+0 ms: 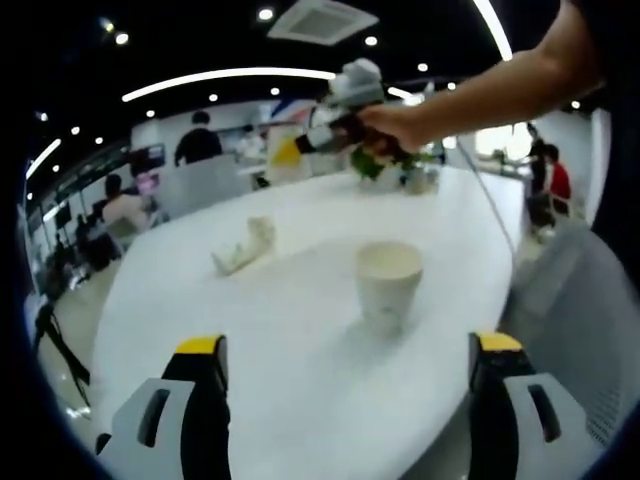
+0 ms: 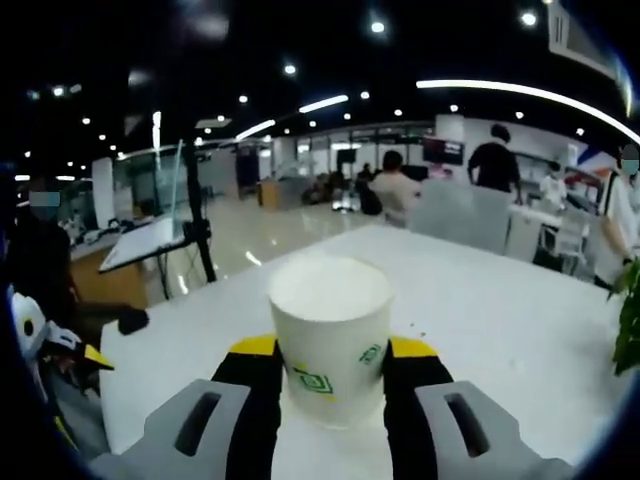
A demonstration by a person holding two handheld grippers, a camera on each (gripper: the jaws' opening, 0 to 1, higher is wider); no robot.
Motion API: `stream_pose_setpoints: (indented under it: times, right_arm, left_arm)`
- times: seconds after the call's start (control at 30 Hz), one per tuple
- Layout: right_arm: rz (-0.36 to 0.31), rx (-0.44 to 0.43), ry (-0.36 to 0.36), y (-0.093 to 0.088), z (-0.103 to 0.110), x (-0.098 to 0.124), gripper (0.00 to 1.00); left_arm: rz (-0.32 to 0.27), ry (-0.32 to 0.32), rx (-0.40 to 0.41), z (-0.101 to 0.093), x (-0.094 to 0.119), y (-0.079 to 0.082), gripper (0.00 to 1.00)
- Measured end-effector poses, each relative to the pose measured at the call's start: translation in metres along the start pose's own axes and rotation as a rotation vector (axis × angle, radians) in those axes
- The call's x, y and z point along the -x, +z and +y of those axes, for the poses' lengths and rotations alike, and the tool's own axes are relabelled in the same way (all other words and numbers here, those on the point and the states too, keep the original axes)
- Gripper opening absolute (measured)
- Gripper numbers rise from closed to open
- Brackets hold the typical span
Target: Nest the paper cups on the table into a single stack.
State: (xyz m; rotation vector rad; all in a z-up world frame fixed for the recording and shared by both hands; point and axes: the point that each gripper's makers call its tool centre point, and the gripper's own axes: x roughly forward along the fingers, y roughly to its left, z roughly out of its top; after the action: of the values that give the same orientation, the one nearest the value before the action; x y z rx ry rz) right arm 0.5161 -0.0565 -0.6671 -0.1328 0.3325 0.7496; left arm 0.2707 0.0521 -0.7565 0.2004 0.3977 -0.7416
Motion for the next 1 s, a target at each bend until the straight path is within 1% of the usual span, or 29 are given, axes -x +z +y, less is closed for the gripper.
stream_pose_setpoints:
  times: [0.1,0.23,0.33,0.43,0.57,0.7,0.8,0.87,0.9,0.93,1.0]
  right_arm:
    - [0.003,0.002,0.019,-0.003,0.009,0.009,0.37]
    - [-0.001,-0.008,0.037,-0.006,0.020,0.019,0.37]
    - [0.001,0.019,0.056,-0.009,0.031,0.026,0.37]
    - [-0.001,0.039,0.080,-0.012,0.045,0.034,0.37]
    - [-0.016,0.046,0.106,-0.011,0.060,0.043,0.37]
    - [-0.034,0.034,0.137,-0.011,0.074,0.053,0.37]
    - [-0.044,0.018,0.171,-0.013,0.088,0.062,0.37]
    - [-0.042,0.032,0.182,-0.017,0.096,0.069,0.37]
    - [-0.047,0.053,0.197,-0.018,0.101,0.072,0.37]
    - [-0.074,0.071,0.236,-0.017,0.110,0.077,0.37]
    - [-0.069,0.054,0.261,-0.022,0.119,0.083,0.37]
  left_arm:
    - [-0.006,0.003,0.003,0.001,0.000,0.001,0.99]
    - [-0.027,0.016,0.035,0.007,0.002,0.004,0.99]
    - [-0.038,0.022,0.059,0.009,0.002,0.006,0.98]
    - [-0.043,0.020,0.064,0.008,0.002,0.007,0.98]
    - [-0.053,0.015,0.057,0.007,0.002,0.010,0.98]
    - [-0.063,0.025,0.076,0.010,0.002,0.011,0.97]
    - [-0.068,0.017,0.083,0.009,0.002,0.012,0.97]
    - [-0.068,0.012,0.080,0.007,0.002,0.012,0.96]
    - [-0.073,0.010,0.082,0.007,0.002,0.013,0.96]
    - [-0.078,0.012,0.086,0.007,0.003,0.014,0.96]
    - [-0.079,0.023,0.086,0.010,0.003,0.014,0.95]
